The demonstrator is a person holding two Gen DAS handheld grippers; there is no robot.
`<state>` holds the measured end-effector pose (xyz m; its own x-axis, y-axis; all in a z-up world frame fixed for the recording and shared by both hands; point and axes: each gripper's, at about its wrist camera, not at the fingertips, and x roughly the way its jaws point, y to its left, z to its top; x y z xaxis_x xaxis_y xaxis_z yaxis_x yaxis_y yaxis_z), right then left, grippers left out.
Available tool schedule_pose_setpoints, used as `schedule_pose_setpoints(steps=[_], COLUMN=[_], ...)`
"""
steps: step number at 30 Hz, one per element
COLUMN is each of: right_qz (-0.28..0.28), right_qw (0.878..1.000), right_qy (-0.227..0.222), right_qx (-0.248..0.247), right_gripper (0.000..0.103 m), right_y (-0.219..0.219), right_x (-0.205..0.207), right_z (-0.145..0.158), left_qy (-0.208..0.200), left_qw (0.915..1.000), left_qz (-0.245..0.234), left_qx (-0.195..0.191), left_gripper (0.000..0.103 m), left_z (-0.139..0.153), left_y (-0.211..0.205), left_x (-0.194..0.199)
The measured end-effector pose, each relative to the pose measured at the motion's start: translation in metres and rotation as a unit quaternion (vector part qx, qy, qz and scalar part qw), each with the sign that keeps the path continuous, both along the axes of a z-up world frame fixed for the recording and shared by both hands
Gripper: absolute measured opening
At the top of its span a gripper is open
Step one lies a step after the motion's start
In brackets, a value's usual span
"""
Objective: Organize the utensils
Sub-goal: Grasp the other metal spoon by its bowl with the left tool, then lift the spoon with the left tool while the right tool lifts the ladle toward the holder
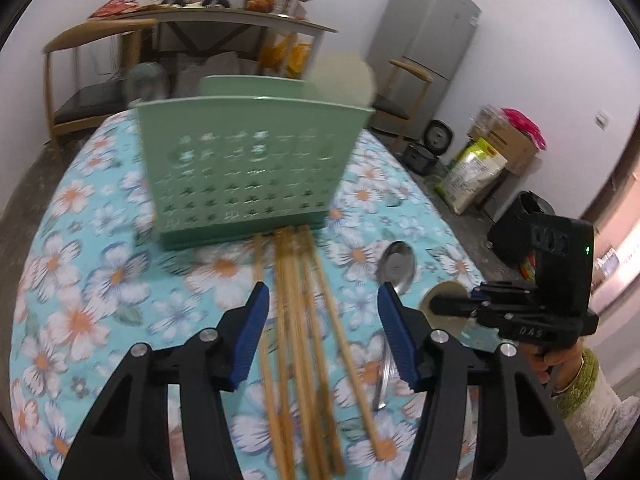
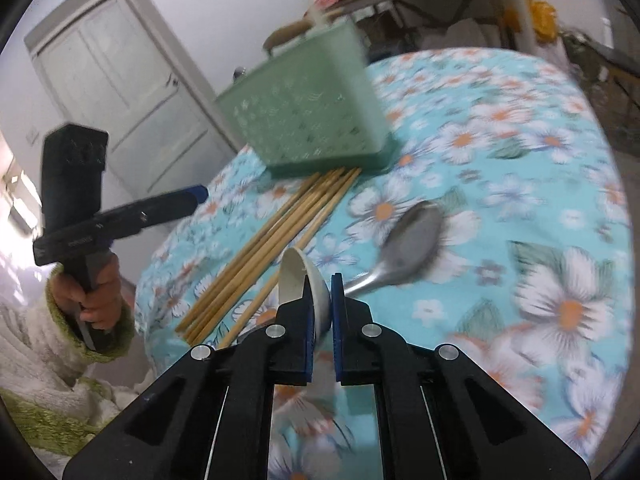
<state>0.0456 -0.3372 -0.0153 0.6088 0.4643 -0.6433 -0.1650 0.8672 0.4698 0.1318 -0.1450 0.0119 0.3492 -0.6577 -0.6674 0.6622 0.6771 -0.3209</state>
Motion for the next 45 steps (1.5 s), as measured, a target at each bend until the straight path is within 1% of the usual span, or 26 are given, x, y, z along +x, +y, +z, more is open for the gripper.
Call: schedule_pose_setpoints(steps=[5,7,9,12,15,17,22,28,33,39,40,41,43,45], right_qz=[-0.047,-0.054,-0.061,-0.066,-0.067,-0.068,-0.071,-0.073,-0.075,-0.076,-0.076,-0.076,-0.077,-0.077], right_qw=[0.999,0.999,0.998,0.998,0.998,0.997,0.997,0.996,0.996,0.996,0.996,0.996,0.996,0.995], right_qy=[-0.002,0.001,0.004,0.01,0.012,0.012,0.017,0.021,0.022,0.022,0.022,0.022,0.022,0.023], right_qx=[-0.001,0.003,0.006,0.011,0.015,0.02,0.028,0.038,0.045,0.048,0.049,0.05,0.051,0.052], right_gripper=[0.006,0.006,0.006,0.006,0.006,0.006,0.006,0.006,0.006,0.006,0.006,0.006,0.006,0.006], right_y=[-0.033,-0.039,-0.043,-0.045,-0.048,-0.05,-0.054,-0.059,-0.061,-0.063,-0.064,-0.065,-0.065,-0.066], right_x=[-0.021,-0.025,-0.029,-0.029,-0.029,-0.031,-0.032,-0.033,-0.032,-0.032,-0.032,-0.032,-0.032,-0.032], right_z=[0.003,-0.001,-0.005,-0.014,-0.019,-0.022,-0.028,-0.037,-0.041,-0.041,-0.041,-0.042,-0.042,-0.042], left_qy=[0.006,0.001,-0.007,-0.015,-0.027,-0.031,-0.023,-0.008,0.014,0.039,0.042,0.044,0.051,0.059], left_qw=[0.9974,0.994,0.9904,0.9823,0.9746,0.9713,0.9637,0.9595,0.9614,0.9648,0.9651,0.9651,0.9649,0.9645], left_qz=[-0.071,-0.106,-0.13,-0.166,-0.192,-0.201,-0.227,-0.242,-0.236,-0.238,-0.238,-0.239,-0.241,-0.244], left_qx=[0.007,0.024,0.046,0.085,0.112,0.123,0.139,0.144,0.141,0.105,0.1,0.097,0.092,0.082], left_gripper=[0.048,0.048,0.048,0.047,0.047,0.047,0.047,0.046,0.044,0.044,0.043,0.037,0.033,0.033], left_z=[0.001,-0.003,-0.008,-0.019,-0.026,-0.029,-0.04,-0.051,-0.057,-0.045,-0.043,-0.042,-0.041,-0.04], left_y=[-0.039,-0.061,-0.08,-0.109,-0.127,-0.136,-0.153,-0.168,-0.172,-0.165,-0.164,-0.163,-0.161,-0.158], left_x=[0.004,0.004,0.006,0.009,0.011,0.013,0.02,0.022,0.029,0.035,0.036,0.036,0.037,0.037])
